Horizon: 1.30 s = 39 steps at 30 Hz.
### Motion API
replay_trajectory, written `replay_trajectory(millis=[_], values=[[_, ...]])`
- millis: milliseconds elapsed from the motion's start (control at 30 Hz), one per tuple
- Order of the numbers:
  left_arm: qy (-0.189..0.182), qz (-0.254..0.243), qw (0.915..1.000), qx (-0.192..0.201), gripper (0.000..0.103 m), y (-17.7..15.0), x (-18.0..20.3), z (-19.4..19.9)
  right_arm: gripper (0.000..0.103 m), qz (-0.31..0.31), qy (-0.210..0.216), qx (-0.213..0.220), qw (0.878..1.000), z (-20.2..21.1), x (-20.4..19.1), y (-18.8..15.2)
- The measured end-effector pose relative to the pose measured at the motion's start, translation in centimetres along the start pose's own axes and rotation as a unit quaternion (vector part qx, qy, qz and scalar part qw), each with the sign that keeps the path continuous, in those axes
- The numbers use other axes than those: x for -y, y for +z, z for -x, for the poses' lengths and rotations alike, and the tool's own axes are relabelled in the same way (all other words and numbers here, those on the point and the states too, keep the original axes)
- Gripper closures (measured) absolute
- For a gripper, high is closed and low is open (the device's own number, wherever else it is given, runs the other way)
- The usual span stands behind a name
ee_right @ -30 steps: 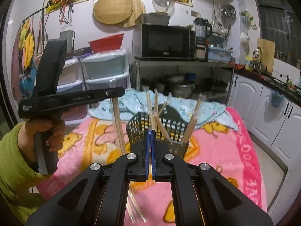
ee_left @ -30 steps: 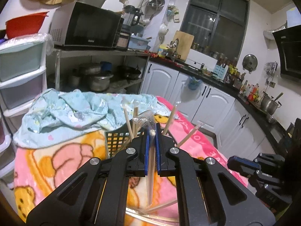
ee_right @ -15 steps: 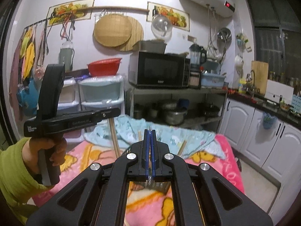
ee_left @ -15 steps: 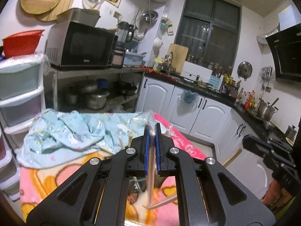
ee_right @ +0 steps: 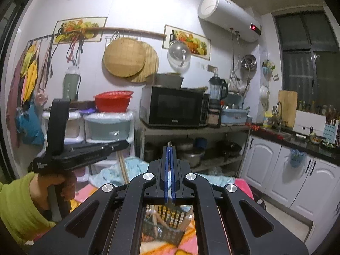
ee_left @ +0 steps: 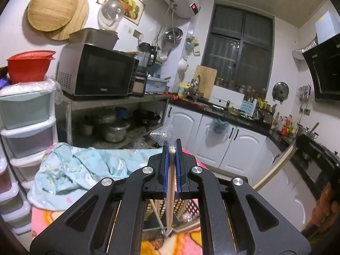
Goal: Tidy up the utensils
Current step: 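Lift the chopsticks with both tools and carry them above the caddy, then drop the chopsticks into the caddy and open both tools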
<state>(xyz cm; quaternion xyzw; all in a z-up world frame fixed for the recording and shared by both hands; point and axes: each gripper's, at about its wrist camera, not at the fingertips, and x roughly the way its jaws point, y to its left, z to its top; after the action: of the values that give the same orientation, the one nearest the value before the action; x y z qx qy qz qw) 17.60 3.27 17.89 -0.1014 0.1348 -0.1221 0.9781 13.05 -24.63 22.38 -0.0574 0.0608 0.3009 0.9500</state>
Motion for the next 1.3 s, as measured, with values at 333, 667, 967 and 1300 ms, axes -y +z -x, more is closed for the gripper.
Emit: replay_trajectory(millis=[333,667,967,1300], values=[[0.010,0.004,0.9998,0.014,0.100,1.8,-0.3,-1.1,0.101,0.001,-0.017,0.029,0.999,-0.9,1.1,2.6],[0.026,0.013,0.9993,0.023,0.100,2.0,-1.1,-2.2,0.101,0.004,-0.041,0.029,0.999,-3.0,2.5,3.9],[0.044,0.006,0.9988,0.023,0.100,0.8,-1.8,-3.7,0.101,0.010,-0.049,-0.012,0.999,-6.2,2.7,2.0],[0.059,-0.005,0.9982,0.006,0.100,-1.7,-2.6,-5.4,0.101,0.010,-0.057,-0.063,0.996,-8.2,2.5,-1.6]])
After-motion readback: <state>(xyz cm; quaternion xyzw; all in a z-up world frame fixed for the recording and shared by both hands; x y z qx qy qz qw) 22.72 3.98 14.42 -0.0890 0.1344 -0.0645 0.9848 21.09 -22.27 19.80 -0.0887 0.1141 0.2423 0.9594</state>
